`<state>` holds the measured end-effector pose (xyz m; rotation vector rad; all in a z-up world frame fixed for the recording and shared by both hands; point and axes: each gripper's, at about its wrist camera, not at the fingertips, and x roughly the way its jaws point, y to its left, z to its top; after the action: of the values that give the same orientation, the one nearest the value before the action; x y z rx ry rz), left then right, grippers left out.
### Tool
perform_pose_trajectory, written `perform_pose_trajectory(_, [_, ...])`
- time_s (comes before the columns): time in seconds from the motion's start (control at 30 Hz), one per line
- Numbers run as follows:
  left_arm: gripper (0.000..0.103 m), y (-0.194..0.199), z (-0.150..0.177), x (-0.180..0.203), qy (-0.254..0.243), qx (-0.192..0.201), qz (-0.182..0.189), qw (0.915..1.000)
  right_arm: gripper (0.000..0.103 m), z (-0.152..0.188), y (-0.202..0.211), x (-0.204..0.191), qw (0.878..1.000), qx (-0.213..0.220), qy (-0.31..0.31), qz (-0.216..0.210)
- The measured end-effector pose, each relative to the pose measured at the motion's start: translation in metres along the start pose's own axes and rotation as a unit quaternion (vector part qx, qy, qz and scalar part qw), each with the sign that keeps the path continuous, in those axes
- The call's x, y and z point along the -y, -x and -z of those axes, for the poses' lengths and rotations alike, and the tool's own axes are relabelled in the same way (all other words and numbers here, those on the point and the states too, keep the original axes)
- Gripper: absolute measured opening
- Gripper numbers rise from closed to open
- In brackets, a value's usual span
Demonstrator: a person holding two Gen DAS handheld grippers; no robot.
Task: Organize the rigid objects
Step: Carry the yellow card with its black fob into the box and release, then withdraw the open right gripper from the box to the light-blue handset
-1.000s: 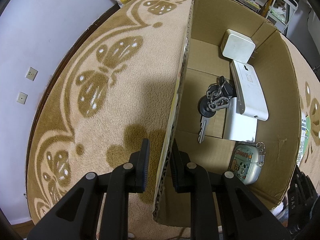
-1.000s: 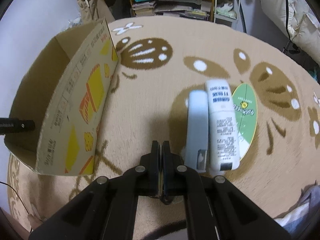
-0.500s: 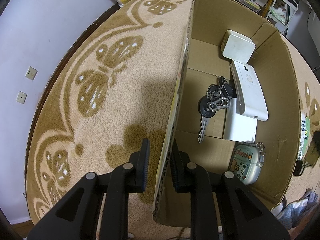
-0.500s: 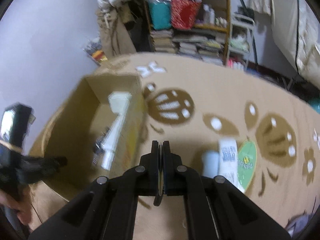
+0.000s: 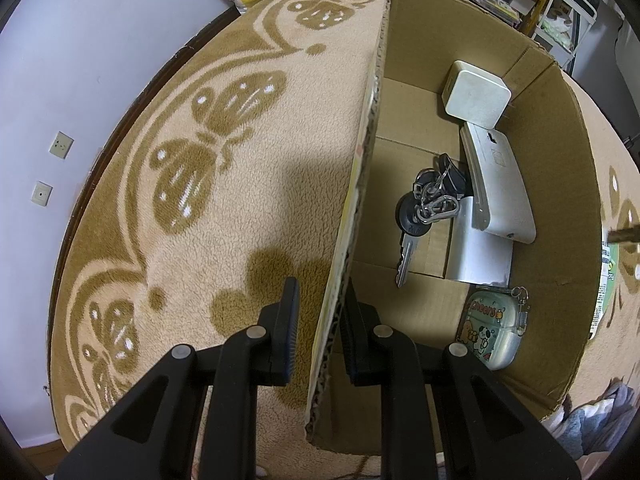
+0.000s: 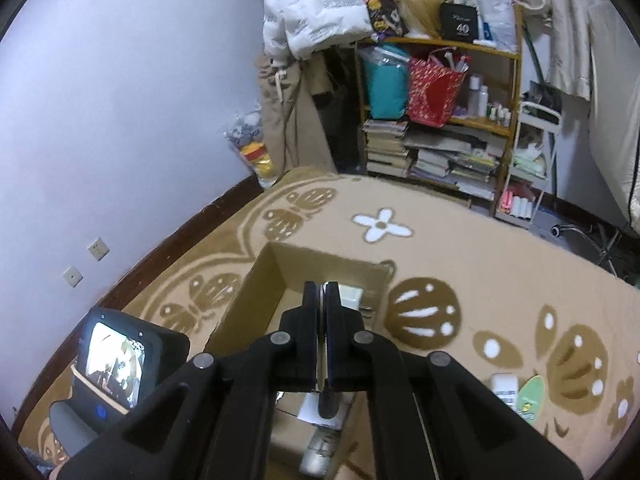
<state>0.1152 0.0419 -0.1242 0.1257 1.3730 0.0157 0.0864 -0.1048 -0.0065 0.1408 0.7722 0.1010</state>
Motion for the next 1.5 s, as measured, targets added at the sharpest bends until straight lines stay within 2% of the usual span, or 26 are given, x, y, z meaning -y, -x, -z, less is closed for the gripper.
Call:
perform_pose_trajectory(0.4, [0.019,-0.001,-0.001,-0.003,0.001,0.000,0.004,1.0000,0.005,0.036,-0.052,0.007,0.997,-0.069,0.022,0.011])
perform_pose_trajectory(0.63, [0.019,-0.001,0.000,-0.001,0.000,0.000,0.004,1.0000,0.007,0.038,-0.051,0.009,0.997,-0.069,0.022,0.015])
perform_pose_trajectory(0.73, [0.019,-0.001,0.000,-0.002,0.000,0.001,0.003,1.0000,0.014,0.035,-0.041,0.014,0.998,-0.059,0.022,0.018])
perform_pose_trajectory(0.8, [0.019,-0.001,0.000,-0.001,-0.001,0.001,0.002,1.0000,0.030,0.034,-0.037,0.017,0.997,-0.061,0.026,0.028])
perform_pose_trajectory(0.83, [0.019,-0.001,0.000,-0.002,-0.001,0.001,0.003,1.0000,0.049,0.034,-0.035,0.019,0.997,-0.065,0.029,0.037])
perform_pose_trajectory(0.87, [0.019,-0.001,0.000,-0.002,-0.001,0.001,0.002,1.0000,0.061,0.034,-0.033,0.021,0.997,-0.064,0.033,0.040])
perform_pose_trajectory(1.0, [0.019,-0.001,0.000,-0.002,-0.001,0.001,0.002,1.0000,0.068,0.033,-0.023,0.028,0.996,-0.060,0.045,0.048])
perform_pose_trajectory(1.07, [0.019,-0.001,0.000,-0.002,-0.002,0.001,0.001,1.0000,0.087,0.033,-0.017,0.036,0.996,-0.056,0.042,0.053])
perform_pose_trajectory(1.13, [0.019,0.000,0.000,-0.002,-0.002,0.001,0.000,1.0000,0.100,0.034,-0.013,0.043,0.996,-0.057,0.040,0.051])
perform_pose_trajectory(1.17, [0.019,0.000,0.000,-0.002,-0.003,0.001,0.000,1.0000,0.103,0.035,-0.010,0.047,0.996,-0.059,0.040,0.049])
perform_pose_trajectory(1.33, [0.019,0.000,0.000,-0.002,-0.003,0.001,0.000,1.0000,0.103,0.043,-0.002,0.065,0.995,-0.062,0.038,0.069])
perform_pose_trajectory(1.5, [0.019,0.000,0.000,-0.002,-0.003,0.002,-0.001,1.0000,0.103,0.060,-0.003,0.085,0.991,-0.084,0.026,0.099])
